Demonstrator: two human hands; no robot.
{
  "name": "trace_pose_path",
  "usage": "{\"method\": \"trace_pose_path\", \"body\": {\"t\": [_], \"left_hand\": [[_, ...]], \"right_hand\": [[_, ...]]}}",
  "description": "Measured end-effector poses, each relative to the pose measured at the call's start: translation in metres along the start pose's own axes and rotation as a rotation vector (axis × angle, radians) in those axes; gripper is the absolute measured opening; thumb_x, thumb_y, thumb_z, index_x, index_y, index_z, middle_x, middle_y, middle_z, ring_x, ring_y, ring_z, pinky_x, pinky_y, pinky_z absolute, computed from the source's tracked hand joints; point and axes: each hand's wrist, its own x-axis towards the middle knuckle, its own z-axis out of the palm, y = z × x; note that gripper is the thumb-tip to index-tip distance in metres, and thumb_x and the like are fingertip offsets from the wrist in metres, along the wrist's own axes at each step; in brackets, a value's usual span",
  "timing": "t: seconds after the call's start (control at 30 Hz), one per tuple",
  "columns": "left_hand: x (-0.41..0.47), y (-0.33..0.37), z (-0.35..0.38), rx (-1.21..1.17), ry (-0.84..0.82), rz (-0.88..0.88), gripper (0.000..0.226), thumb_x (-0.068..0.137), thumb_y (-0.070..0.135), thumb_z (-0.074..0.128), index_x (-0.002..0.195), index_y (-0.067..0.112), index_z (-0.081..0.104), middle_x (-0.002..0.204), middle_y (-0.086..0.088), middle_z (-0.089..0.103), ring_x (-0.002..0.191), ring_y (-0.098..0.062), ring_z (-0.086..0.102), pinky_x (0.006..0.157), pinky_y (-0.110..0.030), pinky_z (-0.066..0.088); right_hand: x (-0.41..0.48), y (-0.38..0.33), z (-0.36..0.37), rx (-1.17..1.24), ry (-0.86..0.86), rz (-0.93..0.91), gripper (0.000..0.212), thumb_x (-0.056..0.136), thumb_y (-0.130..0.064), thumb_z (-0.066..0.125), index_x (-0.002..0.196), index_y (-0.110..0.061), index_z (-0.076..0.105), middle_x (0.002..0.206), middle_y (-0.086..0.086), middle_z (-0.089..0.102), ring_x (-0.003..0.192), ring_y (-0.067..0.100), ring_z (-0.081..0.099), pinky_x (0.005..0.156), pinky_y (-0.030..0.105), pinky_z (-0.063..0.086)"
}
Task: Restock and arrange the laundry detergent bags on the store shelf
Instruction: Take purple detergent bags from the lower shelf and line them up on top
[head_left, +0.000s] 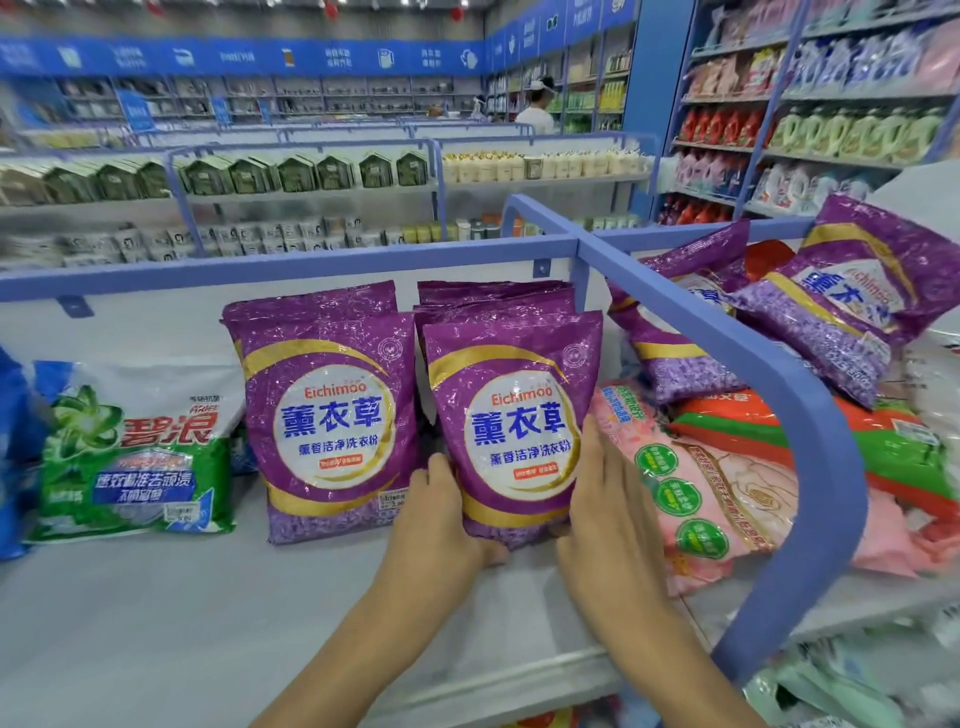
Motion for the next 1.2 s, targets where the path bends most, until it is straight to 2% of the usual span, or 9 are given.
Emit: {"method": "trace_pose_path", "body": {"t": [0.17,0.27,0.37,0.43,0.6,0.77,0.9,1.07,1.2], "left_hand": [[0.002,0.0,0.008,0.053,0.062,0.028,0.076,0.064,0.018,0.093,0.121,0.016,0.042,0.116,-0.003,0.047,0.11,-0.029,0.054,0.092,-0.041,0.047],[-0.003,-0.004,0.01,0.051,0.064,0.066,0.074,0.07,0.023,0.089,0.127,0.019,0.041,0.116,0.001,0.045,0.114,-0.025,0.053,0.095,-0.038,0.047],[-0.01,-0.005,0.011,-0.051,0.098,0.121,0.075,0.072,0.039,0.087,0.133,0.027,0.044,0.116,0.007,0.052,0.107,-0.012,0.053,0.08,-0.021,0.045],[-0.01,-0.004,0.01,-0.1,0.124,0.1,0.062,0.077,0.042,0.084,0.126,0.026,0.049,0.112,0.007,0.056,0.103,-0.011,0.055,0.071,-0.018,0.04],[-0.005,-0.008,0.01,-0.079,0.137,0.085,0.052,0.08,0.043,0.082,0.113,0.019,0.05,0.106,0.001,0.052,0.097,-0.017,0.054,0.073,-0.029,0.038],[-0.007,-0.013,0.006,-0.043,0.107,0.176,0.045,0.087,0.035,0.077,0.12,0.018,0.052,0.108,0.003,0.05,0.093,-0.013,0.046,0.079,-0.028,0.035],[-0.014,-0.022,-0.001,0.093,0.087,0.251,0.04,0.092,0.041,0.069,0.121,0.019,0.052,0.105,0.003,0.053,0.102,-0.017,0.053,0.079,-0.027,0.035],[-0.043,-0.028,-0.011,0.235,0.117,0.285,0.045,0.098,0.037,0.059,0.137,0.015,0.053,0.123,-0.004,0.062,0.119,-0.025,0.054,0.094,-0.035,0.045],[-0.089,-0.032,-0.014,0.309,0.157,0.224,0.054,0.101,0.041,0.056,0.147,0.014,0.049,0.142,-0.005,0.057,0.134,-0.027,0.047,0.111,-0.038,0.038]], "right_hand": [[0.003,-0.004,0.01,-0.087,0.049,-0.008,0.103,0.083,-0.004,0.072,0.162,-0.002,0.006,0.164,0.02,0.031,0.149,0.033,0.036,0.12,0.043,0.032],[-0.001,-0.002,0.003,0.0,0.011,-0.051,0.113,0.086,-0.005,0.067,0.16,-0.009,-0.018,0.171,0.014,0.006,0.157,0.028,0.017,0.124,0.038,0.023],[-0.01,-0.003,-0.008,0.261,-0.049,-0.055,0.124,0.084,-0.007,0.072,0.158,-0.031,-0.024,0.17,-0.008,-0.017,0.158,0.014,-0.004,0.12,0.027,0.017],[-0.013,-0.004,-0.004,0.41,-0.041,-0.006,0.126,0.08,-0.017,0.082,0.161,-0.036,-0.013,0.171,-0.013,-0.006,0.157,0.009,0.0,0.124,0.03,0.017],[-0.009,-0.002,0.013,0.485,0.029,0.102,0.112,0.078,-0.022,0.085,0.163,-0.025,0.011,0.167,0.001,0.025,0.155,0.018,0.022,0.121,0.049,0.032],[-0.015,-0.006,0.01,0.346,0.003,0.082,0.105,0.089,-0.03,0.077,0.165,-0.02,0.005,0.172,0.0,0.007,0.157,0.013,0.007,0.126,0.029,0.013],[-0.02,-0.005,0.004,0.299,-0.038,0.059,0.099,0.094,-0.037,0.071,0.165,-0.022,0.004,0.172,-0.003,0.001,0.158,0.013,0.004,0.125,0.034,0.017],[-0.04,-0.006,-0.014,0.322,-0.041,0.005,0.076,0.102,-0.032,0.06,0.164,-0.025,0.016,0.171,-0.006,0.01,0.157,0.013,0.01,0.126,0.036,0.021],[-0.072,0.002,-0.028,0.297,-0.115,-0.065,0.068,0.105,-0.04,0.052,0.163,-0.021,0.023,0.169,-0.005,0.02,0.156,0.012,0.015,0.124,0.028,0.015]]}}
